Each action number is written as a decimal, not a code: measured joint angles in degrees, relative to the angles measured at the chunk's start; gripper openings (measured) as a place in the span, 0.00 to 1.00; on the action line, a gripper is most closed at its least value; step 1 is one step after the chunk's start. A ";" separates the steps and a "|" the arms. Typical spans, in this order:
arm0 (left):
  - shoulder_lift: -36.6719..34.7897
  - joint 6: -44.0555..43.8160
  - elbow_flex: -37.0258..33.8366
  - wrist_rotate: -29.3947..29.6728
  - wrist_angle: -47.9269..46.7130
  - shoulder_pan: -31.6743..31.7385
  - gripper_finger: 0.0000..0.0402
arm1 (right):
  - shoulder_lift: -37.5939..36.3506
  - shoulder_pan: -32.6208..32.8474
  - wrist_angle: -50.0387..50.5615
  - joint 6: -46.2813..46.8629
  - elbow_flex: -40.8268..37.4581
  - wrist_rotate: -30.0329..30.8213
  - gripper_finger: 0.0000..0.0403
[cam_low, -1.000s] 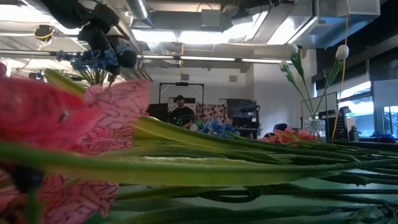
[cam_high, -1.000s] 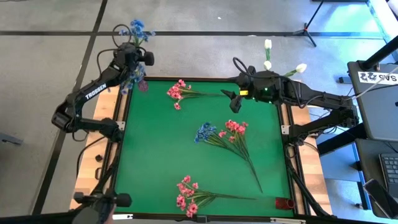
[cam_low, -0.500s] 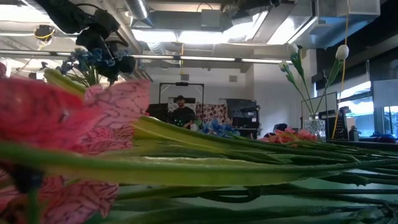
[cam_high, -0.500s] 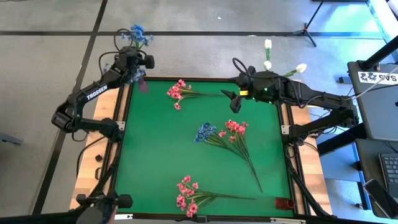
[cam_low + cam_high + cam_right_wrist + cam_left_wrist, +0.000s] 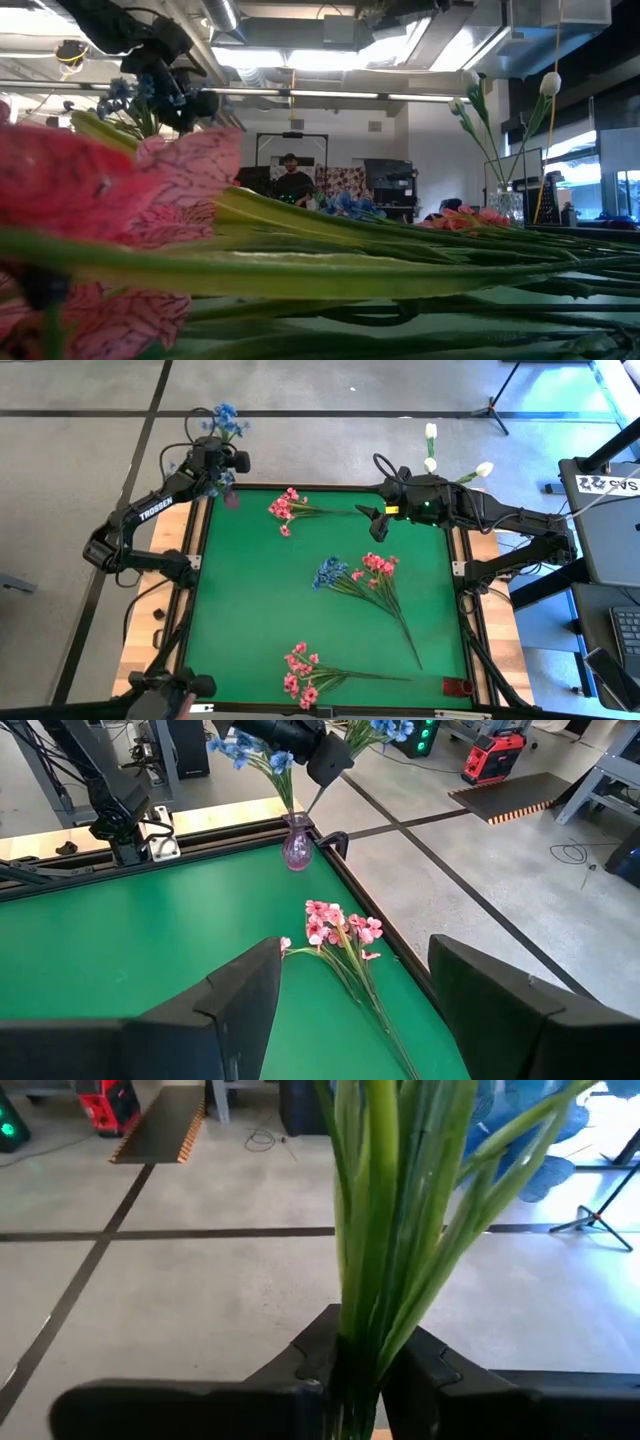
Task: Sort flowers into vase by color
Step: Put the bottom blue flowers into the violet vase
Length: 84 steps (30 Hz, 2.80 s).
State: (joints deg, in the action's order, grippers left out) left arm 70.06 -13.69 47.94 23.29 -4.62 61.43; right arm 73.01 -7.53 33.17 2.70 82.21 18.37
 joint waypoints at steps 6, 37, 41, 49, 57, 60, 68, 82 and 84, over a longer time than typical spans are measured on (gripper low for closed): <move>0.02 0.32 0.00 1.60 1.53 0.00 0.16 | 0.02 0.00 0.00 -0.66 0.00 0.00 0.63; 0.09 -5.83 -7.89 6.54 10.56 -5.42 0.03 | -0.13 -5.03 -0.05 -3.61 0.00 -3.32 0.63; 0.10 -6.77 -9.42 6.55 11.25 -5.42 0.03 | -0.15 -5.79 -0.07 -4.57 0.00 -4.00 0.63; 0.09 -6.78 -11.15 5.46 14.40 -6.15 0.15 | -0.17 -5.77 -0.48 -6.42 0.00 -3.64 0.63; 0.09 -6.17 -11.47 3.00 11.81 -6.49 0.25 | -0.17 -5.77 -0.43 -6.44 0.00 -3.43 0.63; 0.07 -4.58 -10.60 2.89 8.74 -6.49 0.25 | -0.17 -5.77 -0.28 -6.44 0.00 -3.43 0.63; 0.02 -0.65 -6.63 2.23 3.37 -6.49 0.25 | -0.20 -5.77 -0.26 -6.44 0.00 -3.41 0.63; -0.02 0.83 -1.07 -0.21 -8.32 -6.46 0.25 | -0.20 -5.77 -0.07 -6.44 0.00 -3.41 0.63; -0.02 1.41 -0.20 -0.75 -9.85 -6.45 0.25 | -0.20 -5.77 -0.07 -6.44 0.00 -3.41 0.63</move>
State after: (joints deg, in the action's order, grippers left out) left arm 70.04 -12.28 47.74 22.54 -14.48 54.98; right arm 72.82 -13.30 33.10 -3.75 82.21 14.96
